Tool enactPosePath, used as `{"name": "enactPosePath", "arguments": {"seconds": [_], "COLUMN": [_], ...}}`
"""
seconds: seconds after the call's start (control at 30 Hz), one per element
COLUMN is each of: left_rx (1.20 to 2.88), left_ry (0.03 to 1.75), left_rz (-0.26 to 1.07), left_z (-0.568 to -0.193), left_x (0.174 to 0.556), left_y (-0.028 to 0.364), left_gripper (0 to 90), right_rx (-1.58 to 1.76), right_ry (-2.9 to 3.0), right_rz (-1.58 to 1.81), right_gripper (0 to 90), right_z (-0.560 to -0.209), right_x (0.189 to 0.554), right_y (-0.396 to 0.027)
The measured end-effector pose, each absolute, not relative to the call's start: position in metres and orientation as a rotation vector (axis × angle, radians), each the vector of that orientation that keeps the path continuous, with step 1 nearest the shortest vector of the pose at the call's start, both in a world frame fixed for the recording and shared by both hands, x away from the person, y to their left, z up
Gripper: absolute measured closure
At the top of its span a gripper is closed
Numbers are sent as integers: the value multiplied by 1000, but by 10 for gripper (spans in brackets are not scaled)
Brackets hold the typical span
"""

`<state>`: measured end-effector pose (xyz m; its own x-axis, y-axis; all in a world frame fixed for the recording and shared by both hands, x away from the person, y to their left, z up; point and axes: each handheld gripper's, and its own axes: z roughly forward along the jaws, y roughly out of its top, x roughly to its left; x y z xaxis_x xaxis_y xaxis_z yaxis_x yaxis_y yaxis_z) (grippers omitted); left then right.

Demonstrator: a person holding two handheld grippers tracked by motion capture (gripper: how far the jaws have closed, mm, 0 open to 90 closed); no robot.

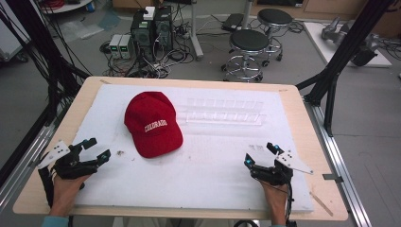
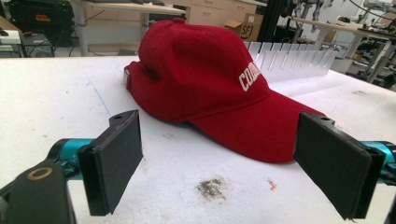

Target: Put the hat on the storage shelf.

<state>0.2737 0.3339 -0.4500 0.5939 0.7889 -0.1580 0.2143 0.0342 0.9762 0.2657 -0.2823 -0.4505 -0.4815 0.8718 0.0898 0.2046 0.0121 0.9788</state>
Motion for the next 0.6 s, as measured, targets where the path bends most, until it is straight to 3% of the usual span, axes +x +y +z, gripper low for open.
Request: {"name": "enactPosePath", "arguments": {"seconds": [0.6], "left_rx": [1659], "left_ry": [793], "left_rz": [537], "left_z": [-374], "left_x": [312], "left_y": [330], "left_gripper": [158], "right_rx": [1106], "right_ry": [1728], "right_rz": [1506], "right_gripper": [32], "right_z": [-450], "right_x": [266], "right_y": [-282]}}
